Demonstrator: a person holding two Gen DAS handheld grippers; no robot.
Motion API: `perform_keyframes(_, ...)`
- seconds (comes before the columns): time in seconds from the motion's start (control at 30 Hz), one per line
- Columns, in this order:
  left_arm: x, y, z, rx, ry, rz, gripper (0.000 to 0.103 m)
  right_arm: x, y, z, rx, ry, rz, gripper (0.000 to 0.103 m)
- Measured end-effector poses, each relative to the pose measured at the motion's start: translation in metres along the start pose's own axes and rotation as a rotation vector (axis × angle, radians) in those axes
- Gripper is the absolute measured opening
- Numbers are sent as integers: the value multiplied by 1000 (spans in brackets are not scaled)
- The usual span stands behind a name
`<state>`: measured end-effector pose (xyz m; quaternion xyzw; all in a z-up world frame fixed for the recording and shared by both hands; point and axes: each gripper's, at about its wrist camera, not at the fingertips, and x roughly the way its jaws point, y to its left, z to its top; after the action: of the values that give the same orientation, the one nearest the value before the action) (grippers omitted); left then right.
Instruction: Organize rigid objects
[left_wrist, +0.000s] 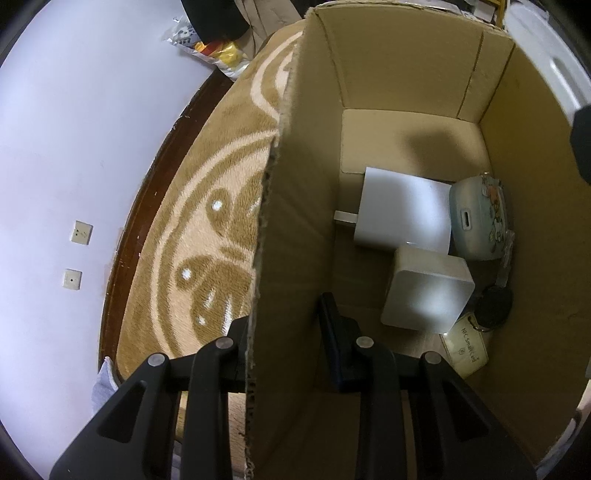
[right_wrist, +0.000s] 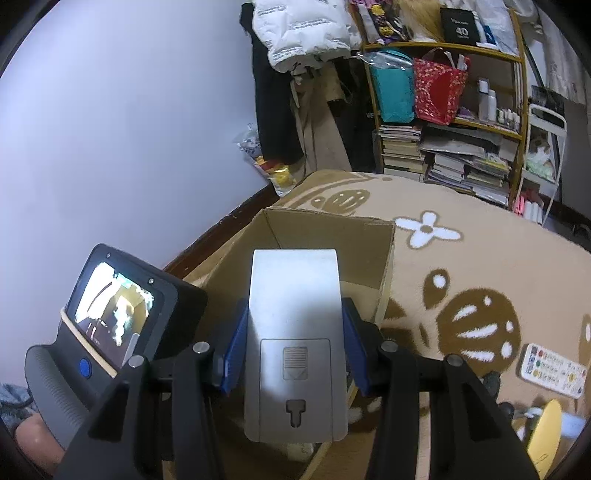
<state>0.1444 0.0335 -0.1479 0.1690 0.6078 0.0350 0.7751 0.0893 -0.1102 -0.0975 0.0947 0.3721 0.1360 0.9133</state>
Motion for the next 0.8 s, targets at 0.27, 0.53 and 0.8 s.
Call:
perform_keyframes(0.27,-3,8,-3,-4,-2,-5,28,2,1,-1,-2,20,-1,52)
perform_keyframes(0.53,-3,7,-3,-10,-6,3,28,-3,3,1,-28,-6,-14,55)
perform_keyframes(0.8,-2,6,-3,-3,-8,11,28,-14,-14,7,-76,-38,-144,91)
